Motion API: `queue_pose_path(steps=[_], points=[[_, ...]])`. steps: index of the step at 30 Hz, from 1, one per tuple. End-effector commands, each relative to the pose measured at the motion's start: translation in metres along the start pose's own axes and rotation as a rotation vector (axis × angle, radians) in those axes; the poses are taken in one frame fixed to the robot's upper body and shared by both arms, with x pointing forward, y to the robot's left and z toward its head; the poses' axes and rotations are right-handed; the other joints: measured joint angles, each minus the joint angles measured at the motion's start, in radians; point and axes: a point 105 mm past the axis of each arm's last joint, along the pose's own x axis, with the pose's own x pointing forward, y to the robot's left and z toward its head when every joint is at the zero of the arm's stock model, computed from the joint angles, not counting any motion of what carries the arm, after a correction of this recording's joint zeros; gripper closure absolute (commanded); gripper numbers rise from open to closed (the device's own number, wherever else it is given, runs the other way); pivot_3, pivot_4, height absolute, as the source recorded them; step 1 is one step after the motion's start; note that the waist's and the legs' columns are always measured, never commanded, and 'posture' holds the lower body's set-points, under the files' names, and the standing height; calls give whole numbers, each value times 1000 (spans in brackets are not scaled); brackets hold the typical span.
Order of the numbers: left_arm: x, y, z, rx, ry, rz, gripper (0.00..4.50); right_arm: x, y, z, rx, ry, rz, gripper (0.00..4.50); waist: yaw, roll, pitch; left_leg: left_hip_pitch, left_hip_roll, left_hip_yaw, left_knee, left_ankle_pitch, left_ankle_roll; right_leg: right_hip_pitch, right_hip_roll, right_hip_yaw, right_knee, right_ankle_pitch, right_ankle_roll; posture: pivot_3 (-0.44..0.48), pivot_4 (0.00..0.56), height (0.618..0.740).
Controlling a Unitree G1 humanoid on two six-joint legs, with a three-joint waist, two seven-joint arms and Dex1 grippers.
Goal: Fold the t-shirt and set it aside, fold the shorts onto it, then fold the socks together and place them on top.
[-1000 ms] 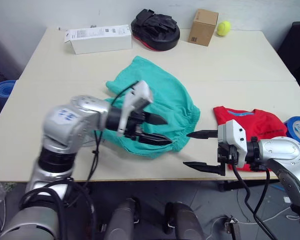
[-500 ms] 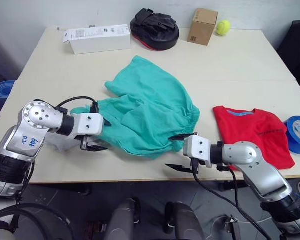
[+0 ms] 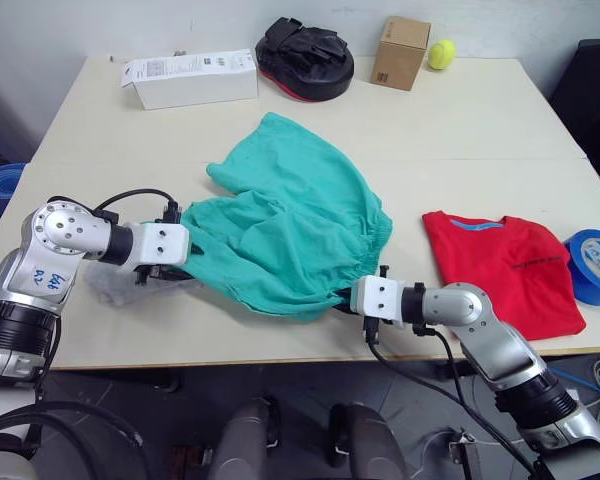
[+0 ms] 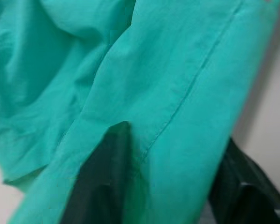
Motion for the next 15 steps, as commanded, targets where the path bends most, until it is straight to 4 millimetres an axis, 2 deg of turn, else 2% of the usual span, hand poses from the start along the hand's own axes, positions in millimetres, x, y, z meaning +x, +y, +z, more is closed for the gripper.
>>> queue_pose_path(steps=[1, 3, 7, 9, 12, 15], points=[[-13, -8, 23, 1, -63, -58, 3892, -27, -8, 8, -32, -34, 37, 4500, 2, 0, 0, 0, 0, 0, 0, 0, 0, 0, 0, 0, 0, 0, 0, 0, 150, 740], [-15, -10, 36, -38, -117, -84, 4466, -38, -14, 8, -44, -28, 48, 4500, 3, 0, 0, 0, 0, -1, 0, 0, 0, 2, 0, 0, -1, 0, 0, 0, 150, 740], [-26, -19, 84, -155, -278, -205, 4466, -72, -39, 6, -73, 3, 59, 4500, 0, 0, 1, 0, 0, -2, 1, 0, 0, 2, 0, 0, -1, 0, 0, 0, 150, 740], [-28, -23, 98, -180, -320, -227, 4466, -82, -55, 4, -92, 24, 24, 4500, -1, 0, 1, 0, 1, -2, 3, 0, 0, 2, 1, 0, -1, 0, 0, 0, 150, 740], [-25, -18, 108, -192, -342, -176, 4466, -94, -79, 0, -122, 65, -53, 4500, -2, 0, 1, 1, 3, -2, 7, 0, 0, 2, 1, 0, 0, 0, 0, 0, 150, 740], [-20, -12, 106, -222, -343, -115, 4466, -97, -85, -2, -145, 83, -68, 4500, -1, 0, 1, 2, 3, -2, 7, 0, -1, 2, 2, 0, 1, 0, 0, 0, 150, 740]])
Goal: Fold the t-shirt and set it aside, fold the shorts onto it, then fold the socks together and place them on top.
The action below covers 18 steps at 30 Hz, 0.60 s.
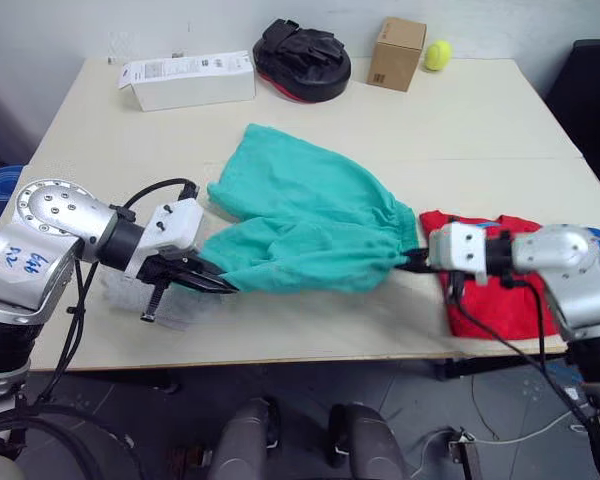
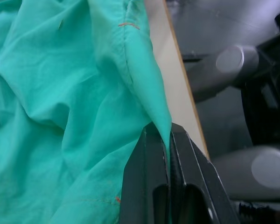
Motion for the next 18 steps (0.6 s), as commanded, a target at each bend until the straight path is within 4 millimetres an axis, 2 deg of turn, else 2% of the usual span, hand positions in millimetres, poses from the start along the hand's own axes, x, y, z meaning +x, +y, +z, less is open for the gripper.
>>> queue_pose_path(steps=[1, 3, 5, 8, 12, 18], points=[[0, 5, 3, 13, -5, 73, 4466, -9, -8, 0, -44, 18, -31, 4500, 1, 0, 0, 0, 0, 0, 0, 0, 0, 0, 0, 0, 0, 0, 0, 0, 150, 740], [3, 1, -7, 18, 31, 77, 4466, -8, -4, -1, -46, 17, -15, 4500, 1, 0, 0, -1, 0, 0, 0, 0, 0, 0, 0, 0, 0, 0, 0, 0, 150, 740], [6, -9, -16, 9, 64, 48, 4466, -8, 9, 0, -49, 13, 49, 4500, 1, 0, 0, -1, 0, 0, 0, 0, 0, 0, 0, 0, -1, 0, 0, 0, 150, 740], [8, -24, -18, -16, 67, -1, 4466, -11, 24, 4, -28, -3, 122, 4500, 2, 0, 0, -1, 0, 0, 0, 0, 0, 0, 0, 0, -1, 0, 0, 0, 150, 740], [1, -50, -18, -65, 102, -114, 4466, -14, 43, 17, 6, -51, 201, 4500, 3, 0, 0, -2, 0, 0, 0, -1, 0, 0, -1, 0, -3, 0, 0, 0, 150, 740], [-13, -64, -3, -139, 69, -179, 4466, -15, 78, 33, 44, -109, 317, 4500, 4, 0, 0, -1, 0, -1, 0, -2, -2, 0, -1, 0, -4, -1, -2, 0, 150, 740]])
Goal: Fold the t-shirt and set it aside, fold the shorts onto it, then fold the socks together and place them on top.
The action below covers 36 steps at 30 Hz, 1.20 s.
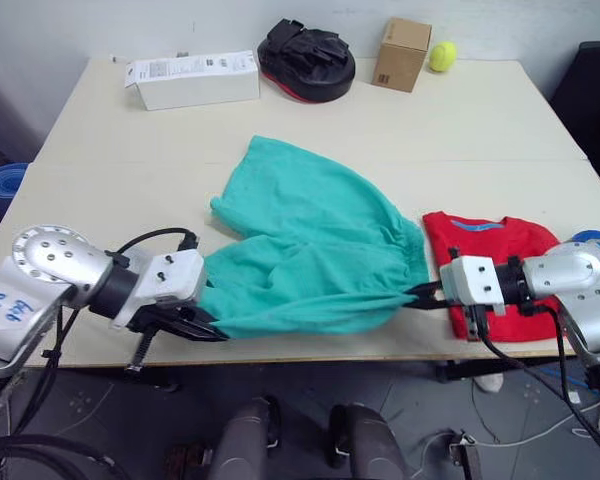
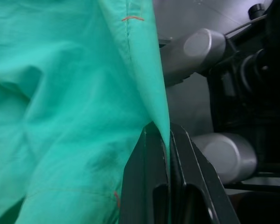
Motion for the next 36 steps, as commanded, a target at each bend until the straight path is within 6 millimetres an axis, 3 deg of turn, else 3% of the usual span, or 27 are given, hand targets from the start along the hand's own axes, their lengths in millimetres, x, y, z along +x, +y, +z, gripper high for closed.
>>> queue_pose_path(steps=[1, 4, 9, 12, 16, 22, 26, 29, 36], points=[[-10, -13, 14, -7, -33, -49, 4466, -4, 8, 14, -22, -27, 20, 4500, -1, 0, 0, 0, 0, 0, 0, -1, -1, 0, 0, 0, 0, 0, 0, 0, 150, 740], [-17, -13, 18, -11, -35, -43, 4466, -4, 15, 17, 25, -46, 45, 4500, -1, 0, 0, 0, 0, 0, 0, -1, -1, 0, 0, 0, 0, 0, 0, 0, 150, 740], [-37, 14, 15, 70, 35, 68, 4466, -9, 20, 25, 142, -97, 55, 4500, 2, 0, 0, 0, 0, 1, 0, -2, -3, 0, 0, 0, -1, -1, -1, 0, 150, 740], [-54, 67, 22, 206, 80, 268, 4466, -14, 1, 27, 237, -158, -51, 4500, 10, 0, 0, 0, 0, 1, 0, -2, -4, 0, 1, -1, -1, -1, -1, 0, 150, 740], [-61, 130, 62, 369, 24, 425, 4466, -22, -26, 20, 357, -213, -188, 4500, 30, -1, 0, -2, -1, 1, 3, -1, -2, -1, 1, -1, 0, 0, 0, 0, 150, 740], [-46, 187, 115, 593, -16, 549, 4466, -32, -46, 3, 497, -260, -351, 4500, 27, -2, 0, -5, -3, 3, 4, -1, 7, -1, 1, -5, 2, 3, 5, 0, 150, 740], [-30, 208, 133, 732, 15, 646, 4466, -38, -55, -12, 592, -261, -458, 4500, 19, -2, 0, -5, -5, 4, 4, -2, 11, -1, 0, -14, 2, 6, 11, 0, 150, 740], [-17, 220, 129, 800, 80, 703, 4466, -40, -62, -23, 651, -242, -535, 4500, 15, -2, 0, -5, -5, 6, 5, -2, 12, -1, -4, -16, 1, 6, 11, 0, 150, 740], [18, 237, 98, 789, 178, 751, 4466, -28, -70, -44, 695, -157, -610, 4500, 13, -2, 1, -5, -7, 5, 7, -3, 15, -2, -14, -19, 1, 6, 11, 0, 150, 740]])
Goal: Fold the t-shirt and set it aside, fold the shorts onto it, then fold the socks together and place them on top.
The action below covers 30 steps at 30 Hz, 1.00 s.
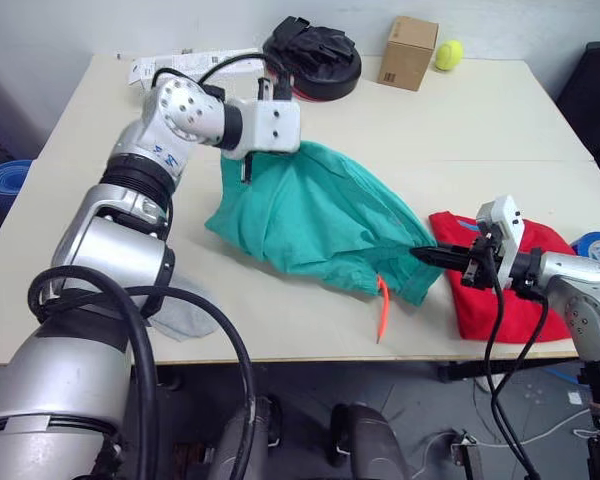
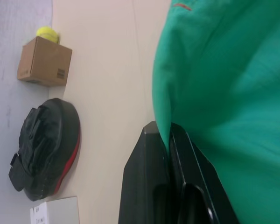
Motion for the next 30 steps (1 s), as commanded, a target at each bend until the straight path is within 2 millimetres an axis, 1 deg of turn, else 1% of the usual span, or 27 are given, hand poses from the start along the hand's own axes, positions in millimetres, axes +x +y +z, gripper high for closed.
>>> queue_pose_path(steps=[1, 4, 7, 10, 14, 17, 22, 23, 24, 25, 27, 28, 30], points=[[8, -2, -4, 16, 35, 55, 4466, 3, -7, 0, -29, 25, -48, 4500, 0, 0, 0, 0, 0, 0, 0, 0, 0, 0, 0, 0, 0, 0, 0, 0, 150, 740], [11, -4, -11, -9, 63, 90, 4466, 4, -11, -2, -39, 38, -57, 4500, 2, 0, 0, -1, 0, -1, 0, 0, 0, -1, 0, 0, 1, 0, 0, 0, 150, 740], [12, -6, -17, -22, 90, 101, 4466, 2, -14, 0, -41, 34, -58, 4500, 2, 0, 0, -1, 0, -1, 0, 0, 0, -1, 0, -2, 1, 0, 0, 0, 150, 740], [11, -6, -21, -61, 101, 113, 3893, 2, -15, 3, -38, 27, -56, 4500, 2, 0, 0, -1, 0, -1, 1, 0, 0, 0, 0, -3, 1, 0, 0, 0, 150, 740], [10, -6, -24, -102, 107, 122, 2716, 2, -17, 10, -21, 1, -59, 4500, 2, 0, 0, -1, -1, -1, 1, 0, 0, 0, 0, -3, 1, 0, 0, 0, 150, 740], [3, 5, -27, -209, 90, 188, 1729, -2, -21, 21, -22, -30, -79, 3681, 0, 0, 0, -1, 0, -1, 1, 0, 0, -1, 0, -3, 1, 0, 0, 0, 150, 740], [-16, 21, -30, -383, -2, 266, 142, -12, -28, 40, -25, -83, -118, 1940, -8, 0, 0, -1, 0, -1, 0, 0, 0, -1, 0, -4, 2, 0, 0, 0, 150, 740], [-22, 25, -30, -422, -35, 273, 0, -15, -27, 46, -17, -103, -116, 1633, -10, 0, 0, -1, 0, -1, 0, 0, 0, 0, 0, -4, 3, 0, 0, 0, 150, 740], [-29, 27, -31, -447, -62, 281, 0, -18, -25, 52, -10, -122, -112, 1263, -11, 0, 0, -1, -1, -1, 0, 0, 0, 0, 1, -4, 3, 0, 1, 0, 150, 740], [-35, 29, -32, -460, -80, 286, 0, -20, -23, 56, -6, -133, -109, 992, -13, 0, 0, -1, -1, -1, 0, 0, 0, 0, 1, -5, 3, 0, 1, 0, 150, 740], [-47, 31, -34, -472, -119, 282, 0, -26, -19, 62, -11, -147, -110, 259, -16, 0, 0, -1, -1, -1, 0, 0, 0, 0, 1, -6, 3, 0, 1, 0, 150, 740], [-54, 31, -34, -487, -151, 269, 0, -27, -15, 65, -7, -155, -99, 6, -17, 0, 0, -1, 0, -1, 0, 0, 0, 0, 1, -7, 3, 0, 1, 0, 150, 740], [-66, 29, -34, -512, -209, 248, 0, -29, 1, 68, -1, -164, -43, 6, -16, 0, 0, -1, 0, -1, -1, 0, -1, 0, 1, -7, 4, 0, 1, 0, 150, 740]])
